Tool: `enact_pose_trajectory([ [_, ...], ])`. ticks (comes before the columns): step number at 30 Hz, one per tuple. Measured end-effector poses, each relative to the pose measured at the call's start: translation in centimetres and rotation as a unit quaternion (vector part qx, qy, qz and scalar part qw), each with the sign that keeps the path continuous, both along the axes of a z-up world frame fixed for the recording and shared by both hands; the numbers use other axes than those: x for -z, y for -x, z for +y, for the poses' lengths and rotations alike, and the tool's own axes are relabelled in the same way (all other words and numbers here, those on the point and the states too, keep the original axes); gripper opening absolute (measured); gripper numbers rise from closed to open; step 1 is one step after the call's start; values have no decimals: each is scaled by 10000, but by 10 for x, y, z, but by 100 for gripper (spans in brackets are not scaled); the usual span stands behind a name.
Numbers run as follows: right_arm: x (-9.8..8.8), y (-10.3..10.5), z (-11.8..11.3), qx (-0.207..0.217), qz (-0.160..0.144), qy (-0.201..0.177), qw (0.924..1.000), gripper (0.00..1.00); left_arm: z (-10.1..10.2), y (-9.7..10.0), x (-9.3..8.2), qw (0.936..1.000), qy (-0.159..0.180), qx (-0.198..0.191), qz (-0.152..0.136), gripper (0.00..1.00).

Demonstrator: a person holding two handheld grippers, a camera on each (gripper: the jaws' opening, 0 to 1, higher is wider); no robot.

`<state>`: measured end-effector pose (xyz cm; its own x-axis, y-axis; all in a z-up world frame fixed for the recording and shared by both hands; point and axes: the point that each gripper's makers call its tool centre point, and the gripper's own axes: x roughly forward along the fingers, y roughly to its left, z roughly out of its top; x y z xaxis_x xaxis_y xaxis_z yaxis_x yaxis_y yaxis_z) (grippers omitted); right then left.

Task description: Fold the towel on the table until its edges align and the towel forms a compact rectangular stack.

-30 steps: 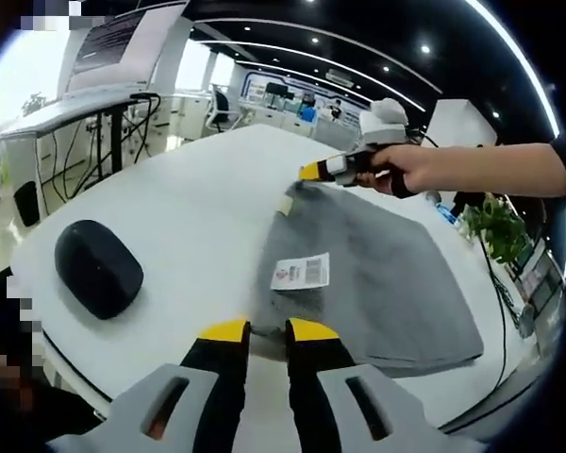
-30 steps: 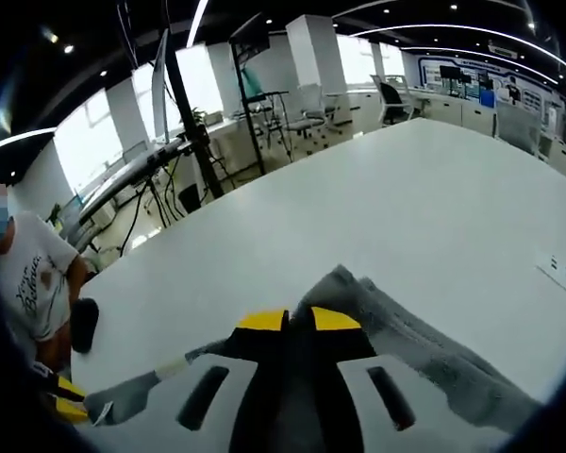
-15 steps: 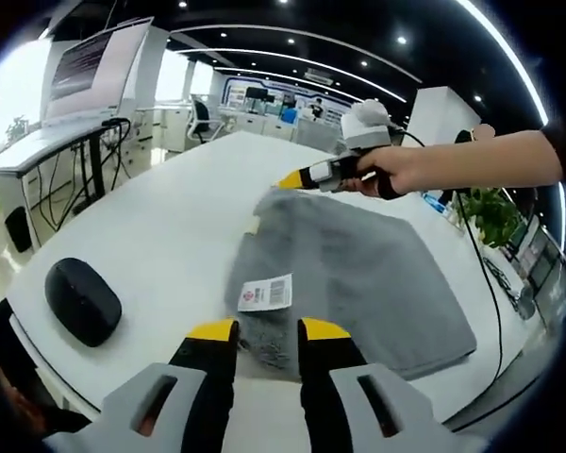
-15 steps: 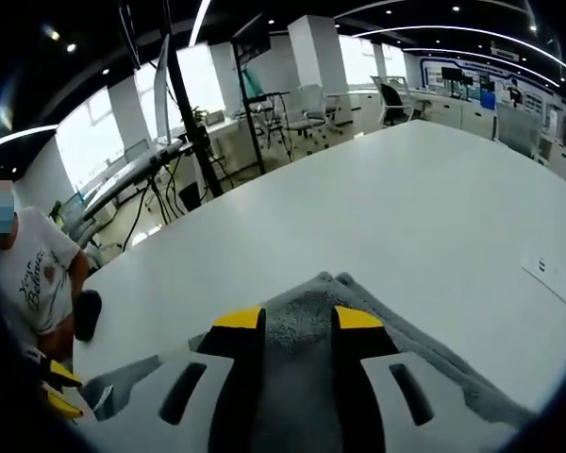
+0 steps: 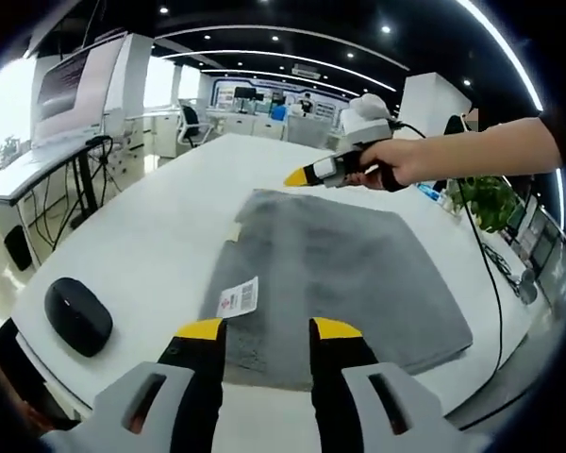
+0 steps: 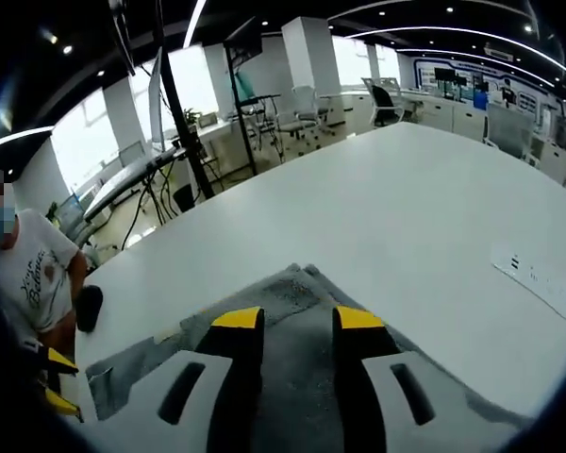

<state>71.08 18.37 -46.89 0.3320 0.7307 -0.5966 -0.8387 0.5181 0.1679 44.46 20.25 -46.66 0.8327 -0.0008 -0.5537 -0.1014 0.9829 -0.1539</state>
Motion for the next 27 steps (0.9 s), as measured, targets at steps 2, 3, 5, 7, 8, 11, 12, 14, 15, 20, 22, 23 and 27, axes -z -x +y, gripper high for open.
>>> enact_pose_trajectory([
  [2,2,-8,2,24,25,-31,10000,28,-3,-2,-1,10000,14,46,-25,38],
  [3,1,-5,-2,13,39,-30,10000,29,-5,-2,-1,10000,13,80,-35,39],
  [5,-1,3,-10,-33,11,15,10000,31,-10,-5,-1,9997,-17,211,-109,46],
  [7,-1,6,-16,-66,20,36,10000,32,-19,-8,0,9995,6,296,-109,50],
  [8,-1,6,-18,-73,26,54,10000,33,-21,-8,0,9994,5,343,-97,50],
  [11,1,5,-25,-103,14,126,9999,35,-29,-11,1,9988,36,483,-93,53],
  [12,2,6,-28,-144,-27,191,9997,35,-32,-12,0,9986,46,513,-95,53],
  [14,5,-1,-32,-388,-295,432,9979,35,-37,-14,-1,9981,34,616,-83,53],
  [15,3,2,-34,-374,-280,413,9981,35,-40,-14,-1,9978,31,652,-75,53],
  [20,-1,-3,-47,-351,-344,501,9975,36,-48,-16,-4,9968,69,788,-89,56],
  [22,0,-5,-50,-374,-359,517,9973,36,-54,-17,-5,9961,16,875,-82,56],
  [23,-4,-1,-54,-371,-341,512,9974,37,-56,-18,-6,9959,8,904,-88,56],
  [27,-2,-3,-62,-405,-373,574,9968,37,-63,-17,-6,9944,50,1053,-48,59],
])
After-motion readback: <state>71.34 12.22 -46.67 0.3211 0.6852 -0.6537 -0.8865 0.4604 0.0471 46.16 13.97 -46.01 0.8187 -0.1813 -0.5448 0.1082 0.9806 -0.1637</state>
